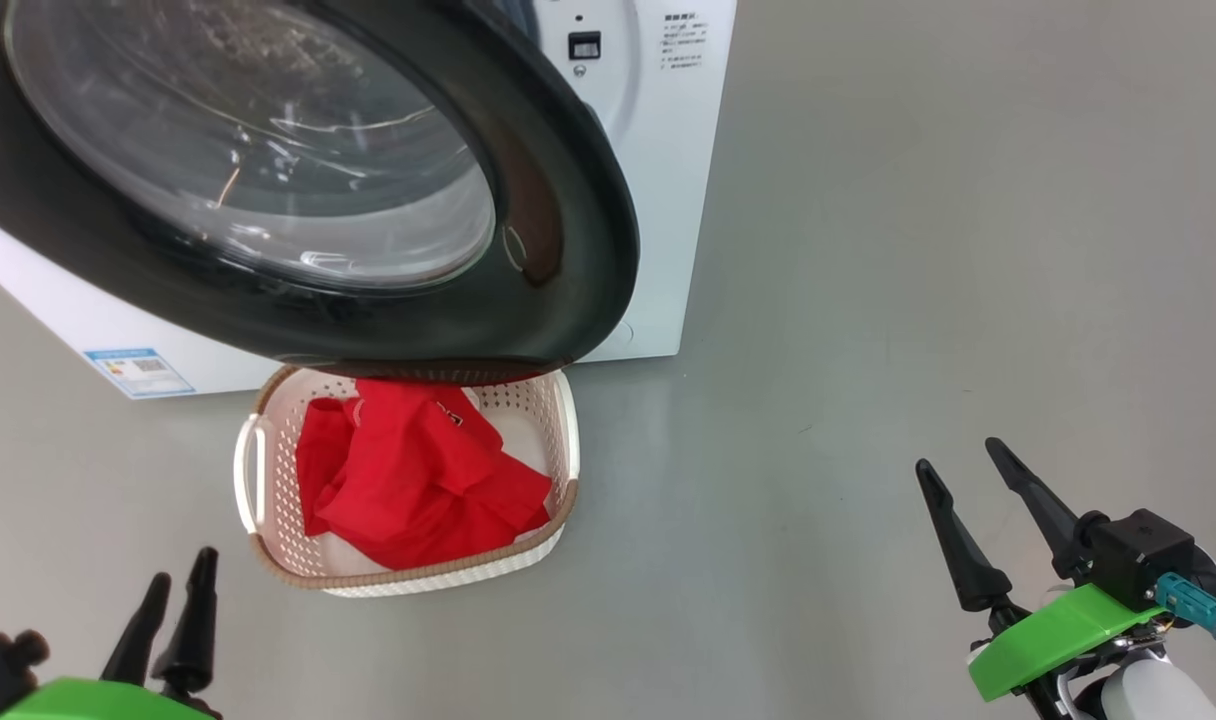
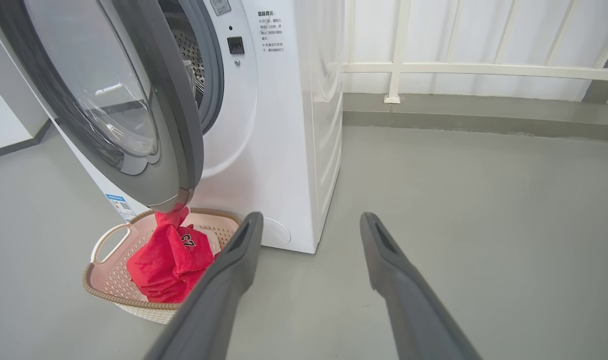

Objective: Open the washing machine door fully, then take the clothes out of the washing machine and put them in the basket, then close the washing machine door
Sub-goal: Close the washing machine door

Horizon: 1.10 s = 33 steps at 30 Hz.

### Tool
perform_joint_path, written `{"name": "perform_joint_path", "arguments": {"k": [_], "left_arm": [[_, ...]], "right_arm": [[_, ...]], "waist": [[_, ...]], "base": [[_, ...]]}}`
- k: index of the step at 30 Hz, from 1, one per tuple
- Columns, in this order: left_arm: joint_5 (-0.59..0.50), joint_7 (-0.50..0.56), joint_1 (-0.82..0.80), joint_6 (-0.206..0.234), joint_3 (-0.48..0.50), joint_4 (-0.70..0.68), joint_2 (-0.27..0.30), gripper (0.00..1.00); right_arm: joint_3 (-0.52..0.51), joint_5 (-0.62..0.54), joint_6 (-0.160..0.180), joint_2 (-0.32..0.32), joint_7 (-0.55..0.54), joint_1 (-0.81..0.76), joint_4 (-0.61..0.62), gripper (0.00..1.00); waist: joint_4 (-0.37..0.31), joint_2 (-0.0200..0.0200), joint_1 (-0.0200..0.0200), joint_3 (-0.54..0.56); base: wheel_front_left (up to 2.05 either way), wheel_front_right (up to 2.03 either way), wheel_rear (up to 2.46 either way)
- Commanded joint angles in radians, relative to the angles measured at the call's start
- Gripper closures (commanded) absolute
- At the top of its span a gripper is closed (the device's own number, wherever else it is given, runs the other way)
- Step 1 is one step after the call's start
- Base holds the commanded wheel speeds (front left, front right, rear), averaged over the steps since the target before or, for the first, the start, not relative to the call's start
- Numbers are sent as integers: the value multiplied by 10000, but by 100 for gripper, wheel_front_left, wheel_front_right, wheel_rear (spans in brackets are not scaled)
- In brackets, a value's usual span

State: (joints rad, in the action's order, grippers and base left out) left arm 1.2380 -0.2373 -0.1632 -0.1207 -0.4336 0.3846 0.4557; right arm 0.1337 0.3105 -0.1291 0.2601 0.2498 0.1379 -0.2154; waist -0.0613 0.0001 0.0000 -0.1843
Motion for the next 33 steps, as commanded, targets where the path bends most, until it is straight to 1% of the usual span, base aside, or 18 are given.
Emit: {"name": "perform_joint_path", "arguments": {"k": [1, 2, 3, 5, 6, 7, 12, 17, 21, 24, 26, 28, 33], "left_arm": [[-479, -196, -70, -100, 425, 64, 226, 0], [-667, -223, -52, -100, 535, 145, 109, 0], [-987, -232, -57, -100, 847, 192, -16, 0], [-1928, -238, 33, -100, 1394, 181, -307, 0], [-1928, -238, 33, -100, 1394, 181, -307, 0], [-2304, -239, 121, -100, 1702, 146, -523, 0], [-4599, -242, 581, -100, 2894, -223, -1317, 0], [-6979, -243, 993, -100, 4003, -982, -2050, 0], [-8541, -243, 1246, -100, 4719, -1609, -2642, 0], [-9293, -244, 1415, -100, 5011, -1878, -2991, 0], [-9611, -244, 1475, -100, 5052, -1923, -3091, 0], [-9714, -244, 1538, -100, 5163, -1932, -3247, 0], [-10125, -244, 1599, -100, 5286, -1983, -3397, 0]], "right_arm": [[115, 77, -16, 112, 120, -231, 196, 0], [98, 79, -16, 109, 120, -244, 197, 0], [76, 81, -16, 109, 120, -259, 201, 0], [51, 79, -16, 105, 120, -282, 207, 0], [51, 79, -16, 105, 120, -282, 207, 0], [42, 77, -16, 104, 120, -295, 209, 0], [8, 71, -16, 113, 120, -380, 215, 0], [-22, 75, -16, 125, 120, -437, 222, 0], [-47, 67, -16, 121, 120, -458, 220, 0], [-48, 64, -16, 129, 120, -476, 222, 0], [-44, 63, -16, 143, 120, -490, 219, 0], [-31, 64, -16, 152, 120, -494, 219, 0], [-34, 74, -16, 154, 120, -485, 232, 0]], "waist": [[-36, -1, 0, 49], [-43, -1, 0, 62], [-41, -1, 0, 69], [-48, -1, 0, 89], [-48, -1, 0, 89], [-51, -1, 0, 102], [-73, -1, 0, 184], [-77, -1, 0, 222], [-70, -1, 0, 243], [-59, -1, 0, 263], [-48, -1, 0, 272], [-51, -1, 0, 279], [-32, -1, 0, 256]], "base": [[0, 0, 0], [0, 0, 0], [0, 0, 0], [0, 0, 0], [0, 0, 0], [0, 0, 0], [0, 0, 0], [0, 0, 0], [0, 0, 0], [0, 0, 0], [0, 0, 0], [0, 0, 0], [0, 0, 0]]}}
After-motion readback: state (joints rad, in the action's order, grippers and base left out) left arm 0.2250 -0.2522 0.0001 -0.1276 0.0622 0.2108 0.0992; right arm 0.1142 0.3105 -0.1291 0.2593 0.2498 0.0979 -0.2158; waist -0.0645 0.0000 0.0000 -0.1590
